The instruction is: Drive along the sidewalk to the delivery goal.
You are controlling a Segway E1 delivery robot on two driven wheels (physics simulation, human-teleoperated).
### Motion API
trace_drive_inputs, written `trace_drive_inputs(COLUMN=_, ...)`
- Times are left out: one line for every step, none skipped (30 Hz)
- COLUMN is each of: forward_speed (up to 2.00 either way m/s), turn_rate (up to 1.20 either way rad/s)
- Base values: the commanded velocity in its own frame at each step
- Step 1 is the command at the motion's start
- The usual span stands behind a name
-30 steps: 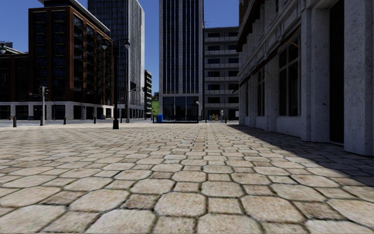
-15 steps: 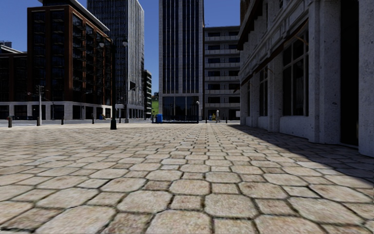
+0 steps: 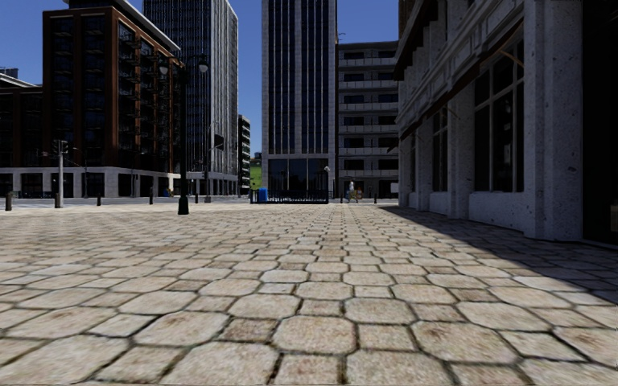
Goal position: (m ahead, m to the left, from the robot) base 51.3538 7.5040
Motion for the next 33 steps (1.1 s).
trace_drive_inputs(forward_speed=0.80, turn_rate=0.00)
trace_drive_inputs(forward_speed=0.80, turn_rate=0.00)
trace_drive_inputs(forward_speed=0.81, turn_rate=0.00)
trace_drive_inputs(forward_speed=0.81, turn_rate=0.00)
trace_drive_inputs(forward_speed=0.81, turn_rate=0.00)
trace_drive_inputs(forward_speed=0.81, turn_rate=0.00)
trace_drive_inputs(forward_speed=0.81, turn_rate=0.00)
trace_drive_inputs(forward_speed=0.81, turn_rate=0.00)
trace_drive_inputs(forward_speed=0.81, turn_rate=0.00)
trace_drive_inputs(forward_speed=0.81, turn_rate=0.00)
trace_drive_inputs(forward_speed=0.81, turn_rate=0.00)
trace_drive_inputs(forward_speed=0.81, turn_rate=0.00)
trace_drive_inputs(forward_speed=0.81, turn_rate=0.00)
trace_drive_inputs(forward_speed=0.81, turn_rate=0.00)
trace_drive_inputs(forward_speed=0.81, turn_rate=0.00)
trace_drive_inputs(forward_speed=0.81, turn_rate=0.00)
trace_drive_inputs(forward_speed=0.81, turn_rate=0.00)
trace_drive_inputs(forward_speed=0.81, turn_rate=0.00)
trace_drive_inputs(forward_speed=0.82, turn_rate=0.00)
trace_drive_inputs(forward_speed=0.82, turn_rate=0.00)
trace_drive_inputs(forward_speed=0.82, turn_rate=0.00)
trace_drive_inputs(forward_speed=0.82, turn_rate=0.00)
trace_drive_inputs(forward_speed=0.82, turn_rate=0.00)
trace_drive_inputs(forward_speed=0.82, turn_rate=0.00)
trace_drive_inputs(forward_speed=0.82, turn_rate=0.00)
trace_drive_inputs(forward_speed=0.82, turn_rate=0.00)
trace_drive_inputs(forward_speed=0.82, turn_rate=0.00)
trace_drive_inputs(forward_speed=0.82, turn_rate=0.00)
trace_drive_inputs(forward_speed=0.82, turn_rate=0.00)
trace_drive_inputs(forward_speed=0.83, turn_rate=0.00)
trace_drive_inputs(forward_speed=0.83, turn_rate=0.00)
trace_drive_inputs(forward_speed=0.83, turn_rate=0.00)
trace_drive_inputs(forward_speed=0.83, turn_rate=0.00)
